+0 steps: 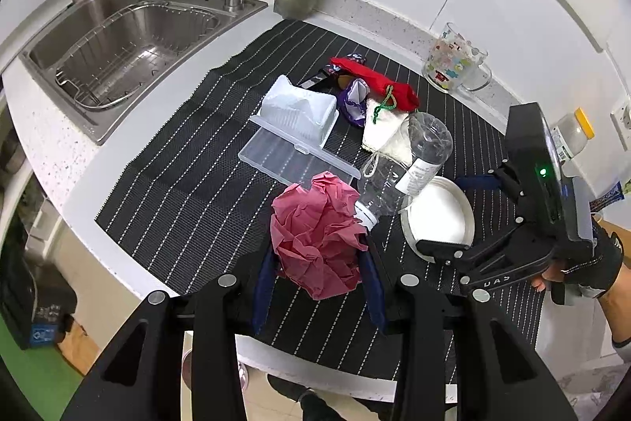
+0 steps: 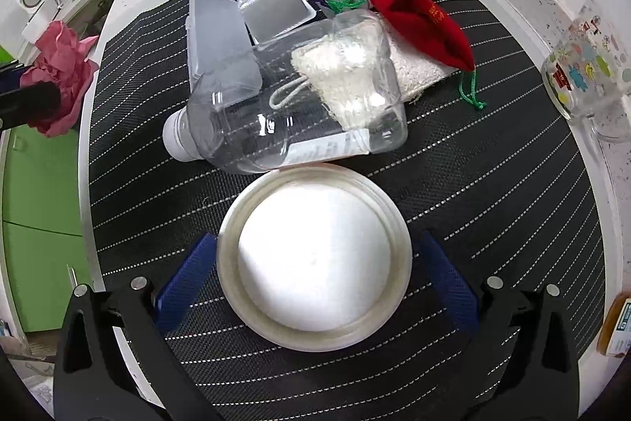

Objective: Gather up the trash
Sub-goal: 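Lift the pink tissue with the left gripper while the right gripper grasps the white lid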

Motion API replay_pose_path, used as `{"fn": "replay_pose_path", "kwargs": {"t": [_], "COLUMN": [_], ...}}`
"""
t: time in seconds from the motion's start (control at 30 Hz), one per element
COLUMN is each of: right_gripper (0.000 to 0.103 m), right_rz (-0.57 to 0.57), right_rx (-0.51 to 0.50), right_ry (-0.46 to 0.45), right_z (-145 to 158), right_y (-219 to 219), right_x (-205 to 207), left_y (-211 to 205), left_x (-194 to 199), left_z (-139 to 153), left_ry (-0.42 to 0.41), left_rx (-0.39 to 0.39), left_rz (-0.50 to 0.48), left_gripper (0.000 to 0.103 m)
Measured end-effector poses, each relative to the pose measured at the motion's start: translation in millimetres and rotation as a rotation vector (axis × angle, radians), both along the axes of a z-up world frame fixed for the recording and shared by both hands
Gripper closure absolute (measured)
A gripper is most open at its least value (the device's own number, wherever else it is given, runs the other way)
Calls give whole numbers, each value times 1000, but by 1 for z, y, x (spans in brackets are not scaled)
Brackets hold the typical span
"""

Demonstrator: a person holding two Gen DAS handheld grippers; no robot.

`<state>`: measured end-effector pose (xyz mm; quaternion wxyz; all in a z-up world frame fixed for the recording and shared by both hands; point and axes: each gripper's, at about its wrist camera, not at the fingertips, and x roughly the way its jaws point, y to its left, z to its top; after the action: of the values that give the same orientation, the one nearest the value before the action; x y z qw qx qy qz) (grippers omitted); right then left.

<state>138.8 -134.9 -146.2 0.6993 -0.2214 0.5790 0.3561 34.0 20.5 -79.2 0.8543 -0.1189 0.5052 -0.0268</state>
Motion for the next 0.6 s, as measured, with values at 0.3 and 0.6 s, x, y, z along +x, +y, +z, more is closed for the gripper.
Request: {"fn": "replay_pose_path", "kwargs": {"t": [0.3, 0.6], "right_gripper": [7, 7], "right_rz": [15, 23], "right_rx": [23, 95], "right_ry": [5, -68], "right_z": [-2, 46], "right_y": [4, -22], "right_x": [-4, -13], "left_y": [-5, -21], "left_x": [-2, -17], "left_z": [1, 18], "left_ry": [0, -38], "left_rx": [-8, -17], "left_rz": [11, 35], "left_gripper": [64, 64]}}
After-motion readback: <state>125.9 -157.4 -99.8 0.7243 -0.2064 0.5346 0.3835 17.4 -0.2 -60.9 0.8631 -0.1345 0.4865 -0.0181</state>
